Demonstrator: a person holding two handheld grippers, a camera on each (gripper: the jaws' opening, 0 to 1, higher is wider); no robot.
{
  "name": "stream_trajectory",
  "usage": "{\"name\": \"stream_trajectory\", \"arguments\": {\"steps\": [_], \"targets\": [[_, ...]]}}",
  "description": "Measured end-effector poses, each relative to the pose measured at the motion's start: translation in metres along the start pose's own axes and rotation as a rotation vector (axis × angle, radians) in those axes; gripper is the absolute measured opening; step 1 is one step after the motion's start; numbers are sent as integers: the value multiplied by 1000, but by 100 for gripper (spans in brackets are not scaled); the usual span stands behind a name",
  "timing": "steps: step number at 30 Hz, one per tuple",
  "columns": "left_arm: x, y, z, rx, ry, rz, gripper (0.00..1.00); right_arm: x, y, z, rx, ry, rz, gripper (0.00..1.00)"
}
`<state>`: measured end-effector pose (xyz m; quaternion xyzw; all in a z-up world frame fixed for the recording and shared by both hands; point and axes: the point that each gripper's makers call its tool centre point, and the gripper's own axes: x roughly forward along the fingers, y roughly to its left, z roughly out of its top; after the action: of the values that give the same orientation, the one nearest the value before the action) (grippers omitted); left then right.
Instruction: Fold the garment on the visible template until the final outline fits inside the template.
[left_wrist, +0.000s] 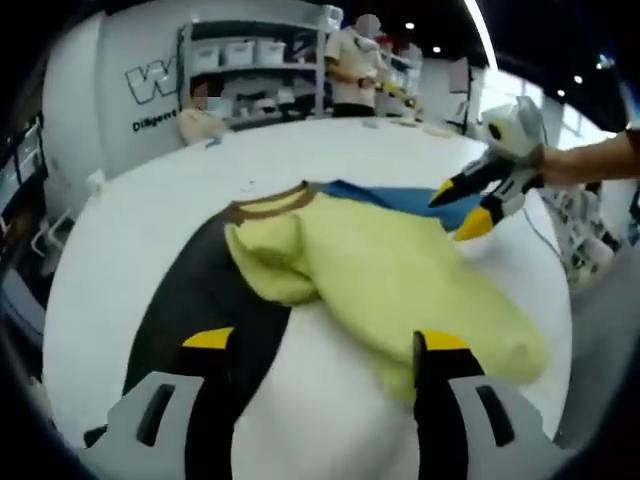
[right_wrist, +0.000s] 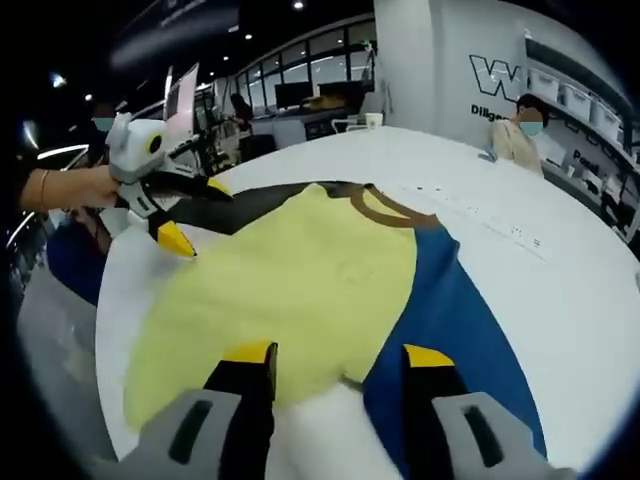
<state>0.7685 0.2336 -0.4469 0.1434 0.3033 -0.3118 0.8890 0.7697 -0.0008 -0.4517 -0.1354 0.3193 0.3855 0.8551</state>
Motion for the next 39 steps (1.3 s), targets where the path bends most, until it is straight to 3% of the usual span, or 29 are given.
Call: {"name": "stream_trajectory", "arguments": {"steps": [2,5,7,9,11,15,18,23,31,32,34,39], "targets": [[-2,-4,-11,-8,1,-14,65,-8,7,-4,4,-1,1,44],[-13,-24,-13,-8,0,-34,64,-14,20,-13,6,1,10,44],[-19,-41,-19,0,7,-60,63,-20,41,-27,-2,27,29,44],[-24,-47,-17,4,-4,-71,62,-25,50,-30,15,31,35,44],[-37,-63,-22,-7,-10,-90,62,-28,60,-34,20,31,36,44],[-44,-77,-34,-21,-5,-110,61,-34,74,-37,38,24,42,43],[-47,-106,-49,-70,9,-137,59,-42,103,-51,39,46,59,43],[-43,-120,-53,-112,13,-141,58,-54,143,-66,74,48,92,43],[-70,-149,-69,-194,-14,-141,59,-67,188,-82,106,38,130,43],[-71,-150,-78,-187,18,-140,59,-66,192,-86,99,45,133,43],[-76,-155,-83,-175,25,-141,59,-70,197,-90,16,68,119,42],[-86,-166,-93,-167,36,-145,59,-77,226,-85,-40,45,157,41]]}}
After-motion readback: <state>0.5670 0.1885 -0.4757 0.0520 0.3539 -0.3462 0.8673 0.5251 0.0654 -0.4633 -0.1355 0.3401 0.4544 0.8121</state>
